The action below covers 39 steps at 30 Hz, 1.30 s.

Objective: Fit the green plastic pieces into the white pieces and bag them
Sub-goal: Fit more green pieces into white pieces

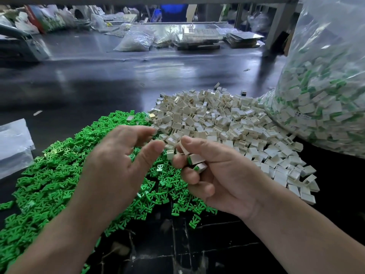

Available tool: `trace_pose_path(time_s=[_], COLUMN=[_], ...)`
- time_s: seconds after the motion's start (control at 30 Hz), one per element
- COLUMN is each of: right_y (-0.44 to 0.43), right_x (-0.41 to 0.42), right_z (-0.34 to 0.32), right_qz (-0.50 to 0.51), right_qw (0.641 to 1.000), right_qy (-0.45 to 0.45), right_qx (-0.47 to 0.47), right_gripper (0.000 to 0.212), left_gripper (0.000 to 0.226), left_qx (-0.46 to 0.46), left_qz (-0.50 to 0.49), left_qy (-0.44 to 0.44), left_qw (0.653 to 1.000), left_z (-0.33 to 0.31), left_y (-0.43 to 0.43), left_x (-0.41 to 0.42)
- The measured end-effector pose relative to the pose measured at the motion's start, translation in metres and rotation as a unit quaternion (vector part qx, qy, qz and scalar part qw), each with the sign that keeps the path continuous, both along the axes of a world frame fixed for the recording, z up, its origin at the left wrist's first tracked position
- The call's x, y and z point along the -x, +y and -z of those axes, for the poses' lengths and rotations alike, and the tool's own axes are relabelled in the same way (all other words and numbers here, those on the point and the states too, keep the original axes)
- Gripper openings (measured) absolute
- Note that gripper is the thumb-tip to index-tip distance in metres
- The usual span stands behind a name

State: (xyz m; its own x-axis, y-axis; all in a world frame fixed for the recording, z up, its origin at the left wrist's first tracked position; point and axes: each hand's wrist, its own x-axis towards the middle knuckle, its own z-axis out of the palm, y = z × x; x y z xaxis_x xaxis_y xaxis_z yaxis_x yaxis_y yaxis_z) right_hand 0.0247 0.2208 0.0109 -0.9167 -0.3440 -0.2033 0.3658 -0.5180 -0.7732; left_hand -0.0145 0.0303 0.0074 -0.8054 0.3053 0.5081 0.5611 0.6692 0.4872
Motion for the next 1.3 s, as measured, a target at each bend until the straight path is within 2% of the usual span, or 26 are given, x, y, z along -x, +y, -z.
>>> trace_pose_path(time_s=[0.07,0.13,0.2,0.3,0.47,0.53,0.7,0.77,0.83,0.9,1.0,1.13,1.3], right_y=[0.002,0.002,0.001,-0.001,-0.004,-0.005,-0.004,-0.004,-0.004,-0.004,-0.003,-0.001,0.000], right_x=[0.001,0.002,0.002,0.001,0.002,0.002,0.003,0.004,0.004,0.003,0.004,0.005,0.004], right_z=[0.000,0.000,0.001,0.003,0.008,0.009,0.010,0.011,0.013,0.013,0.012,0.010,0.008], right_qz=[0.025,0.043,0.051,0.061,0.069,0.066,0.066,0.072,0.080,0.085,0.092,0.106,0.092], right_qw=[1.000,0.998,0.997,0.996,0.990,0.988,0.986,0.984,0.979,0.975,0.973,0.977,0.985], right_qy=[0.009,0.021,0.027,0.024,0.022,0.031,0.039,0.047,0.065,0.081,0.094,0.092,0.093], right_qx=[-0.009,-0.029,-0.044,-0.063,-0.117,-0.137,-0.149,-0.157,-0.175,-0.189,-0.189,-0.164,-0.116], right_gripper=[0.017,0.016,0.018,0.013,0.006,0.005,0.006,0.007,0.007,0.009,0.012,0.008,0.003], left_gripper=[0.068,0.088,0.096,0.086,0.034,0.018,0.007,0.006,0.006,0.011,0.018,0.014,0.019], left_qx=[0.165,0.307,0.365,0.400,0.274,0.241,0.168,0.089,-0.009,-0.093,-0.213,-0.330,-0.398], left_qz=[-0.120,-0.199,-0.210,-0.187,-0.121,-0.100,-0.061,-0.049,-0.027,0.006,0.089,0.142,0.137], left_qy=[-0.050,-0.131,-0.164,-0.163,-0.079,-0.043,0.001,-0.009,-0.064,-0.142,-0.253,-0.292,-0.305], left_qw=[0.978,0.922,0.892,0.882,0.951,0.964,0.984,0.995,0.998,0.986,0.939,0.887,0.854], left_z=[-0.001,-0.001,0.001,0.009,0.015,0.015,0.014,0.012,0.012,0.013,0.011,0.008,0.011], left_y=[-0.017,-0.027,-0.026,-0.017,-0.010,-0.008,-0.006,-0.005,-0.001,0.003,0.010,0.013,0.014], left_x=[0.009,0.015,0.015,0.015,0.014,0.013,0.011,0.009,0.004,-0.001,-0.007,-0.009,-0.006])
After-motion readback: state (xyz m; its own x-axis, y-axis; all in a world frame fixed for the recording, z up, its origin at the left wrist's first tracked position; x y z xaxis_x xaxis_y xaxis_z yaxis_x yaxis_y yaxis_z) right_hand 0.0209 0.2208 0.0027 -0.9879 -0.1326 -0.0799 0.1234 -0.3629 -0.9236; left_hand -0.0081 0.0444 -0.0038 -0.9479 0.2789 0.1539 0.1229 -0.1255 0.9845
